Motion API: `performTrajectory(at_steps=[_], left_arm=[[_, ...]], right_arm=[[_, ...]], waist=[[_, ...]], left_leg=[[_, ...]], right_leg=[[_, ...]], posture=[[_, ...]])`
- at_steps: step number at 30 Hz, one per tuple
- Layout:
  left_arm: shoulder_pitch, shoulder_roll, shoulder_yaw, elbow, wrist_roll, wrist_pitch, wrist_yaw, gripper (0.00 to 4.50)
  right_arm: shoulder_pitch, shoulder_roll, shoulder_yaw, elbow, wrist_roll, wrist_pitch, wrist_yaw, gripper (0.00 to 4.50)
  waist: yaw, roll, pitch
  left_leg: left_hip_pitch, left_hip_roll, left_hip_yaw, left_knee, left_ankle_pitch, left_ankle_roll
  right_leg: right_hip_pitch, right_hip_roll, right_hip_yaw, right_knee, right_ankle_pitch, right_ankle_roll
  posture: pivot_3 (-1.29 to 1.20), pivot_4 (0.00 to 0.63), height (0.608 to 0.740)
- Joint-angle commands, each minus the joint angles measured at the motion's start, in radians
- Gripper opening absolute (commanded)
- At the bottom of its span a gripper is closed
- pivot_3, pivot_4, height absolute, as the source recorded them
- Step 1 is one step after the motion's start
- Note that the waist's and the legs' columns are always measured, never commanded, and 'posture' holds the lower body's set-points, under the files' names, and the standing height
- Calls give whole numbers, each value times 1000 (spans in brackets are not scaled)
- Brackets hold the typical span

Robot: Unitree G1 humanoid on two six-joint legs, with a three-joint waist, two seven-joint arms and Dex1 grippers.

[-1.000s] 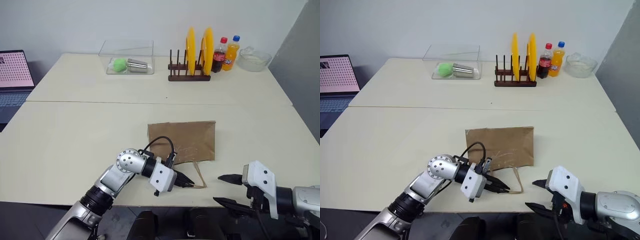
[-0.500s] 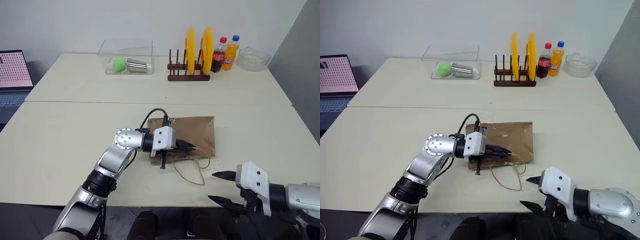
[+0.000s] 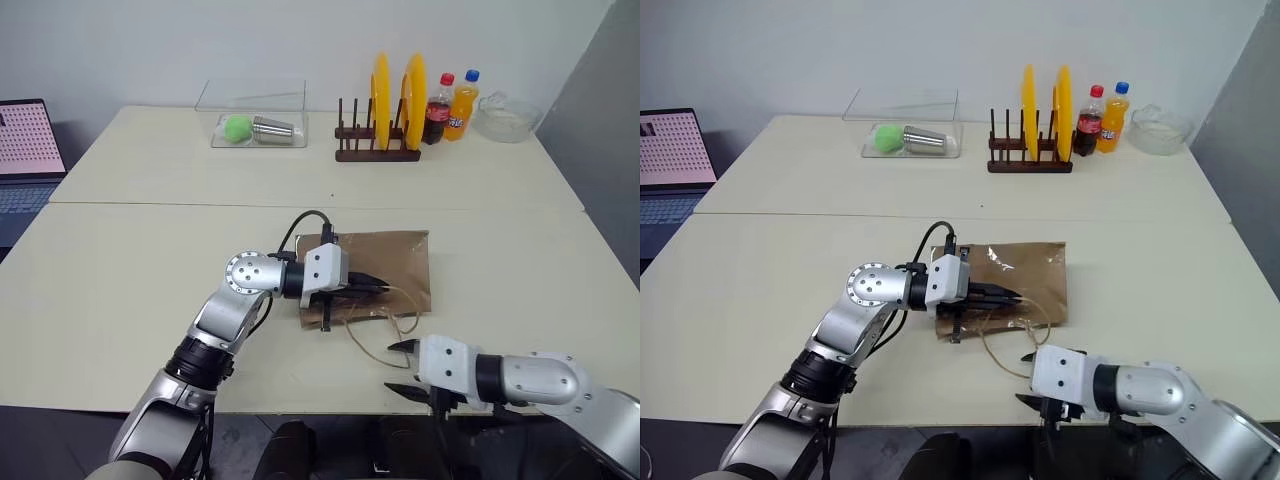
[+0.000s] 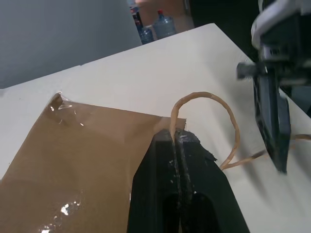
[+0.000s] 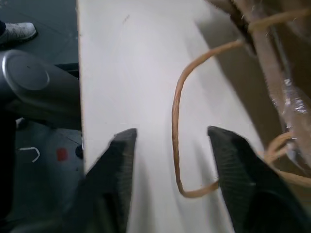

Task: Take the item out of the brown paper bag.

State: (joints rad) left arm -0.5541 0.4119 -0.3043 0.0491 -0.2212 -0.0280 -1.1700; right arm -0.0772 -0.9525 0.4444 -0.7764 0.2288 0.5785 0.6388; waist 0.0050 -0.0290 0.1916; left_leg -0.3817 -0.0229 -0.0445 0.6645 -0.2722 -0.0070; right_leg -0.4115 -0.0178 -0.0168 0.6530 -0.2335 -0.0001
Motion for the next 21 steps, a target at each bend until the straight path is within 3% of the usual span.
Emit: performTrajectory(at_steps=[1,4,16,21], left_arm=[[-29,-3,37,-34,-22,-1,12,0],[-59,-4,56,-18,-25,7,24,0],[-389,-14,201,219,-44,62,111,0],[-459,-12,219,308,-28,28,110,0]], right_arm=[[-32,29,34,10,-59,21,25,913],[-54,56,60,13,-90,54,41,29],[-96,111,134,80,-209,82,91,29],[-104,124,141,97,-243,61,113,29]], waist=[[0,0,0],[0,0,0],[-3,0,0],[-5,0,0]], left_leg=[[0,0,0,0,0,0],[0,0,-1,0,0,0],[-1,-1,-2,0,0,0],[0,-1,-2,0,0,0]], right_leg=[[0,0,0,0,0,0],[0,0,0,0,0,0],[0,0,-2,0,0,0],[0,0,-2,0,0,0]], posture=[[0,150,740],[0,150,740],[0,150,740],[0,150,740]])
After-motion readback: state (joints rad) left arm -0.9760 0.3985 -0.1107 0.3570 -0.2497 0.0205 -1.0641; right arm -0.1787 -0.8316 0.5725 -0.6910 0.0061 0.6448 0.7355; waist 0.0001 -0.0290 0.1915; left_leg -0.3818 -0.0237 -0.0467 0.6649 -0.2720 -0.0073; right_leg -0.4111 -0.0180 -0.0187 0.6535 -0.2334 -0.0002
